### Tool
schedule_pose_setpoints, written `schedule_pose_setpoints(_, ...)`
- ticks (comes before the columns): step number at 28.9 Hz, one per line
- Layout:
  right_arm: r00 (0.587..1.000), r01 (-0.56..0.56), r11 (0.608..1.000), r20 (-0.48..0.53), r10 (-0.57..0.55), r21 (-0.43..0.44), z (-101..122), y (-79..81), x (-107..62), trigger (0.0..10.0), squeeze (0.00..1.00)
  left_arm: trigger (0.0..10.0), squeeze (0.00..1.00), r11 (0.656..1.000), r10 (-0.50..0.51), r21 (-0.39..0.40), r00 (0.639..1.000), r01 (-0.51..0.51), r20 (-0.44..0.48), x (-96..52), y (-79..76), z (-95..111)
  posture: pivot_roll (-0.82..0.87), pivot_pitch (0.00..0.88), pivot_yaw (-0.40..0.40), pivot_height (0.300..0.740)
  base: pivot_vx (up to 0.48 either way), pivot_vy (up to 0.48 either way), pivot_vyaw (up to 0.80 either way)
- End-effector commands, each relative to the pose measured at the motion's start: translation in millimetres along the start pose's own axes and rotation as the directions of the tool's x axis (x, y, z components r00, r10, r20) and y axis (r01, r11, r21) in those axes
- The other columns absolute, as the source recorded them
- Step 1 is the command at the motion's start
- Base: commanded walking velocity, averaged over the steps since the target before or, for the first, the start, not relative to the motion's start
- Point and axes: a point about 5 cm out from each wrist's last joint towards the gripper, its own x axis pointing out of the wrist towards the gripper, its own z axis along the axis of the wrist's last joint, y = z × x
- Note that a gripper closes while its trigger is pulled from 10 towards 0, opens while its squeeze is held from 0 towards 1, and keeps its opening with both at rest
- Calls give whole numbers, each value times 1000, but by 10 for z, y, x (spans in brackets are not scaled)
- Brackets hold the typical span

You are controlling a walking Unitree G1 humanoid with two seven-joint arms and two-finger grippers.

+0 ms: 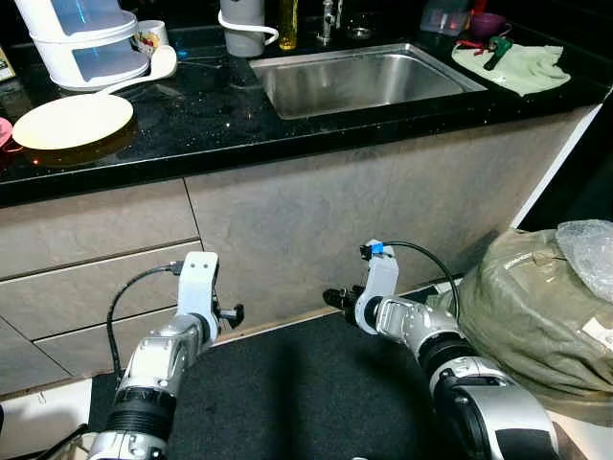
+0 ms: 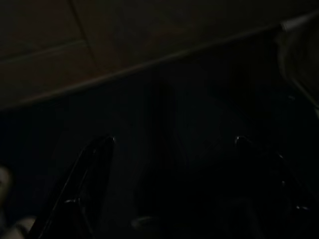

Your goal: Kitchen organization

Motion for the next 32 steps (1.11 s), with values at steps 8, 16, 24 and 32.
schedule_pose_setpoints(8, 998, 22, 1000, 55, -22, 4, 110, 3, -30, 10000, 0, 10000, 0, 999, -37, 4, 998, 36, 53, -64, -38, 127, 7, 0, -6, 732, 0, 0, 0)
schedule_pose_setpoints(16, 940, -161, 979, 284, 190, -124, 328, 190, -89, 10000, 0, 10000, 0, 987, -155, 93, 950, 134, 271, -149, -223, 390, 9, 0, -9, 732, 0, 0, 0)
schedule_pose_setpoints(24, 758, -514, 846, 387, 525, -141, 316, 409, -231, 10000, 0, 10000, 0, 877, -462, 62, 799, 477, 385, -324, -503, 395, 9, 0, -12, 732, 0, 0, 0)
schedule_pose_setpoints(32, 403, -882, 426, 148, 903, -199, 10, 657, -617, 10000, 0, 10000, 0, 545, -821, 116, 500, 830, 276, -701, -721, 104, 8, 0, -16, 732, 0, 0, 0)
